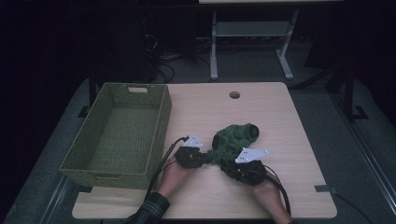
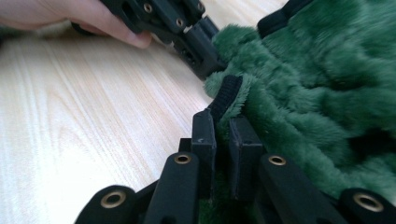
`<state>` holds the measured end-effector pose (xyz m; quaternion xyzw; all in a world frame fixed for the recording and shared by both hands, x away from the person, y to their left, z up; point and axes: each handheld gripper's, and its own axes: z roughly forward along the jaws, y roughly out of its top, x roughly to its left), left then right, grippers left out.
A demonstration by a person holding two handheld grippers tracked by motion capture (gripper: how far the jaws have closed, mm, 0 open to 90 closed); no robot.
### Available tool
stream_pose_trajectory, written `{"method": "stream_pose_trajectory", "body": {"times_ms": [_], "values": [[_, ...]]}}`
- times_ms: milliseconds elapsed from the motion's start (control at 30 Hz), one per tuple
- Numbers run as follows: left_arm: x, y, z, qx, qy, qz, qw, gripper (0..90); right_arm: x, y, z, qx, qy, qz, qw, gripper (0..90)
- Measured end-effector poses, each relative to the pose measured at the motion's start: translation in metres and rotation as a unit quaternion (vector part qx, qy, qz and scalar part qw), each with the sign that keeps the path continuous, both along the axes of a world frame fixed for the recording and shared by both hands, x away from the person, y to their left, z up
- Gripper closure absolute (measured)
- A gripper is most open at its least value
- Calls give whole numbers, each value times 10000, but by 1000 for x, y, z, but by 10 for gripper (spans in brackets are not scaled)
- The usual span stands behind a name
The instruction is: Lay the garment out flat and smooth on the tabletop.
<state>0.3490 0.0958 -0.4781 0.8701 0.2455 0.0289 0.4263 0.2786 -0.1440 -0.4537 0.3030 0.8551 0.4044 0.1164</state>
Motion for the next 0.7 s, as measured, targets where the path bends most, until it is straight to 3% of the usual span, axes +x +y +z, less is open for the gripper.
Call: {"method": "stream_pose_trajectory", "body": {"times_ms": [300,500,700], "values": [[0,0,0,4,-4,5,10000,795,-9,-35,18,368,-133,-182,9991,821],[-1,0,0,0,14,30,10000,796,-13,-77,25,601,-225,-565,9963,819],[-1,0,0,2,13,35,10000,796,-18,-114,23,654,-172,-992,9928,820]]}}
